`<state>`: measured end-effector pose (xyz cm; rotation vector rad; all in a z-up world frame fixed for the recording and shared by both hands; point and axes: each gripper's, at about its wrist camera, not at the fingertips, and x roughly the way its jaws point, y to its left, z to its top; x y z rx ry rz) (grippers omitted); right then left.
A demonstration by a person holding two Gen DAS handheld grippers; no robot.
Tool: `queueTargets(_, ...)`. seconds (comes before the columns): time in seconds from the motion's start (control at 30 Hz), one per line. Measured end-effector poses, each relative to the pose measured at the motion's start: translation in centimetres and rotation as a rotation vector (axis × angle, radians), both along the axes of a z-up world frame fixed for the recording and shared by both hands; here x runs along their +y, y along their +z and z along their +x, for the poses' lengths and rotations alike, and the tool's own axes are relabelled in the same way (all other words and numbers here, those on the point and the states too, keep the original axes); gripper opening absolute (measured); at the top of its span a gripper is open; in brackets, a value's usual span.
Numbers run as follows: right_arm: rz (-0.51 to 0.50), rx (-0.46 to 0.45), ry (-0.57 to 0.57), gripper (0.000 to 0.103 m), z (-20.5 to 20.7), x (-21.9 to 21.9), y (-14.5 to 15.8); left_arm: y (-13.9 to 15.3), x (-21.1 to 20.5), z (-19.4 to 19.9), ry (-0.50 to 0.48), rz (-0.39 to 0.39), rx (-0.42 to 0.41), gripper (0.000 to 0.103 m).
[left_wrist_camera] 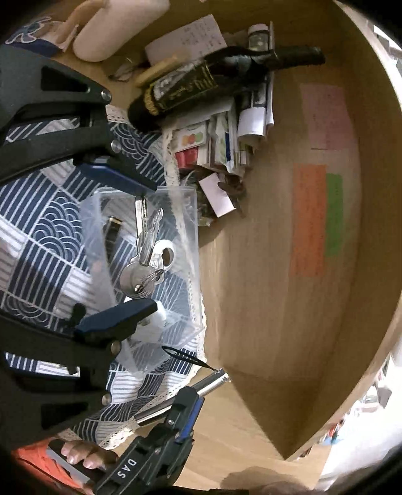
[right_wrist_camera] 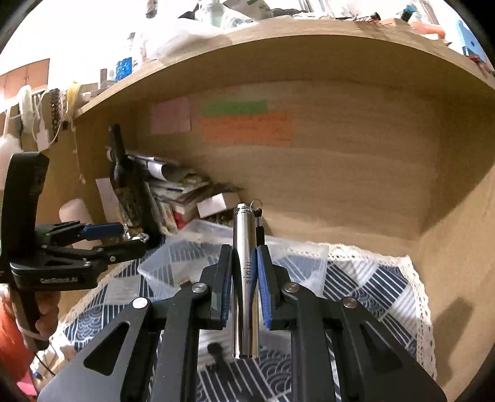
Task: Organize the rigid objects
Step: 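Release the keys into the clear box with the left tool while the right tool drops the cylinder in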
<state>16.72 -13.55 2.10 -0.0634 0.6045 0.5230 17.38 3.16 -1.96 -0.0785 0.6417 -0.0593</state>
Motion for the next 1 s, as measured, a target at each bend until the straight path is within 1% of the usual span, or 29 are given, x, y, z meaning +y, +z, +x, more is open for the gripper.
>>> queueTargets(0.13, -0.024, 0.008, 0.011, 0.014, 1.5, 1.2, -0.8, -1.2, -0.1, 2.0, 0.006, -0.006, 0.041, 0.068)
queueTargets(0.23, -0.041, 0.031, 0.026, 0.014, 2.6, 2.1, -1.9, -2.8, 0.2, 3.7, 0.007, -0.009, 0.09, 0.068)
queueTargets(0.37, -0.058, 0.083, 0.042, 0.014, 4.2, 3.3, -3.8, -5.1, 0.3, 5.9, -0.011, -0.029, 0.169, 0.068)
queueTargets(0.5, -0.081, 0.14, 0.059, 0.014, 5.5, 4.3, -6.0, -6.5, 0.0, 7.0, -0.021, -0.017, 0.202, 0.068)
queueTargets(0.6, -0.105, 0.187, 0.07, 0.014, 6.3, 4.8, -7.8, -7.2, -0.2, 7.8, -0.042, -0.016, 0.234, 0.046)
queueTargets(0.67, -0.12, 0.208, 0.067, 0.014, 6.6, 4.9, -8.8, -7.6, -0.1, 8.3, -0.053, -0.038, 0.257, 0.046)
queueTargets(0.73, -0.127, 0.228, 0.069, 0.014, 6.9, 5.1, -9.5, -7.9, -0.1, 8.7, -0.05, -0.035, 0.267, 0.046)
queueTargets(0.77, -0.133, 0.239, 0.071, 0.014, 7.0, 5.2, -9.8, -7.9, -0.1, 8.8, -0.045, -0.029, 0.265, 0.046)
queueTargets(0.9, -0.149, 0.278, 0.075, 0.015, 7.5, 5.2, -10.7, -7.5, 0.0, 8.5, -0.049, -0.047, 0.26, 0.046)
queueTargets(0.97, -0.135, 0.29, 0.075, 0.016, 7.6, 5.0, -10.6, -7.0, 0.0, 8.0, -0.041, -0.04, 0.248, 0.049)
queueTargets(1.0, -0.132, 0.287, 0.071, 0.017, 7.6, 4.9, -10.4, -6.7, 0.1, 7.7, -0.035, -0.033, 0.241, 0.053)
